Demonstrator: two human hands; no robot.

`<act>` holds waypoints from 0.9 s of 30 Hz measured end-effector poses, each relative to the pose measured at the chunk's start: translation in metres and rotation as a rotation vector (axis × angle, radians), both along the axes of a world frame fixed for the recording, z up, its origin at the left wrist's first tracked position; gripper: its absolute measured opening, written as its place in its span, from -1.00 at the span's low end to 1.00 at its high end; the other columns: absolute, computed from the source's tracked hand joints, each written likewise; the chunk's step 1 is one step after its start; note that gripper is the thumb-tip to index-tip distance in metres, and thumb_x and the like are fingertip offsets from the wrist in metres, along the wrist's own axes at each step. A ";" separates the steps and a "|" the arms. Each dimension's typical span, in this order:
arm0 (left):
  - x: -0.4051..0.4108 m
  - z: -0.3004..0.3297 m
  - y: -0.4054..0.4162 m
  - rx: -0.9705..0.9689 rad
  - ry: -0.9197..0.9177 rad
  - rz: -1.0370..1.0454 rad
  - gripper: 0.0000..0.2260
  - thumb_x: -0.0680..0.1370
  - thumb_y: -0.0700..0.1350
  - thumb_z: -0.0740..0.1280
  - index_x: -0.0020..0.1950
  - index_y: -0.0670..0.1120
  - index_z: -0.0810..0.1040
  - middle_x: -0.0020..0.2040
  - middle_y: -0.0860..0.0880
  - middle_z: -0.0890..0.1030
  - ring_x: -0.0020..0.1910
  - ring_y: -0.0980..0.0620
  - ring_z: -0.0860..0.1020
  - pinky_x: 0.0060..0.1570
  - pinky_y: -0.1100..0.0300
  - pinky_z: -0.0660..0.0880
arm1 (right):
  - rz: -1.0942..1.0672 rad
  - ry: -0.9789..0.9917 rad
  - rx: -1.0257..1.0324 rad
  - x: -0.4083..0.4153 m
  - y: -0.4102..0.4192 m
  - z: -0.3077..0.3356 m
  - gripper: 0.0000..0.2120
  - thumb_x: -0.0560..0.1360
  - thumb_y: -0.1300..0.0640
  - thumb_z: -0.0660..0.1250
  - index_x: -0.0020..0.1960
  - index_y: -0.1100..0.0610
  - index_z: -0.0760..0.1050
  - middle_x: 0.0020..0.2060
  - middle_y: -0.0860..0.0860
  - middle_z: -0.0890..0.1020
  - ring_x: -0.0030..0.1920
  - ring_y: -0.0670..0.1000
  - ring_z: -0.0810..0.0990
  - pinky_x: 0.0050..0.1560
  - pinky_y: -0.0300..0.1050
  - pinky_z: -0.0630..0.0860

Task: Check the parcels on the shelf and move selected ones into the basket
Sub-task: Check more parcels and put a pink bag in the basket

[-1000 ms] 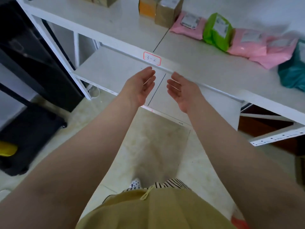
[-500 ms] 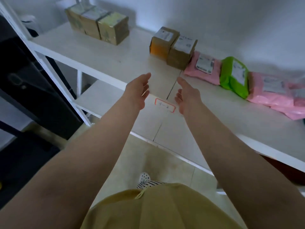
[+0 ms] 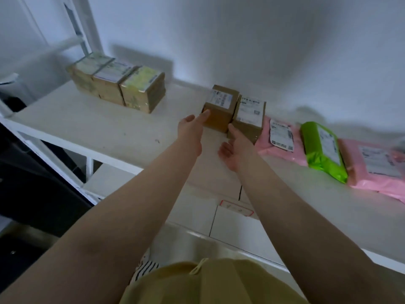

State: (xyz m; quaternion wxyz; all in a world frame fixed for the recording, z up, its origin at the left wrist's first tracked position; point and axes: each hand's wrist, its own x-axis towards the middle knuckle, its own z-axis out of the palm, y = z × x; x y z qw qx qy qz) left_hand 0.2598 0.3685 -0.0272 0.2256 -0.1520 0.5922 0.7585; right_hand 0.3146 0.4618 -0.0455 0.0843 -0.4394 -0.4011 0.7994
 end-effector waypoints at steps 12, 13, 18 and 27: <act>-0.110 -0.018 0.045 -0.245 0.186 -0.276 -0.25 0.33 0.12 0.51 0.39 -0.17 0.34 0.29 -0.14 0.52 0.20 -0.17 0.53 0.23 -0.04 0.49 | -0.302 0.044 -0.013 -0.074 -0.018 -0.010 -0.65 0.52 -0.02 0.40 0.24 0.11 0.51 -0.12 0.07 0.58 -0.16 0.02 0.53 -0.10 -0.12 0.52; -0.113 -0.019 0.046 -0.253 0.196 -0.293 -0.31 0.36 0.09 0.51 0.36 -0.18 0.36 0.23 -0.09 0.54 0.18 -0.15 0.55 0.21 -0.01 0.50 | -0.324 0.048 -0.025 -0.076 -0.019 -0.012 -0.68 0.52 -0.02 0.41 0.20 0.11 0.51 -0.19 0.05 0.53 -0.23 0.00 0.48 -0.19 -0.14 0.48; -0.123 -0.032 0.047 -0.268 0.230 -0.375 -0.60 0.44 0.01 0.46 0.21 -0.14 0.56 0.14 -0.09 0.65 0.06 -0.10 0.62 0.13 0.03 0.55 | -0.401 0.014 -0.063 -0.085 -0.024 -0.021 -0.58 0.49 -0.05 0.44 0.23 0.16 0.47 -0.11 0.09 0.51 -0.17 0.02 0.50 0.04 -0.07 0.50; -0.137 -0.033 0.010 -0.081 0.266 -0.339 -0.78 0.55 -0.04 0.35 0.17 -0.05 0.60 0.08 -0.02 0.67 0.02 0.03 0.62 0.12 0.09 0.55 | -0.330 0.168 0.003 -0.113 -0.048 -0.022 -0.49 0.46 -0.07 0.46 0.32 0.13 0.50 0.21 0.14 0.59 0.28 0.11 0.54 0.36 0.08 0.46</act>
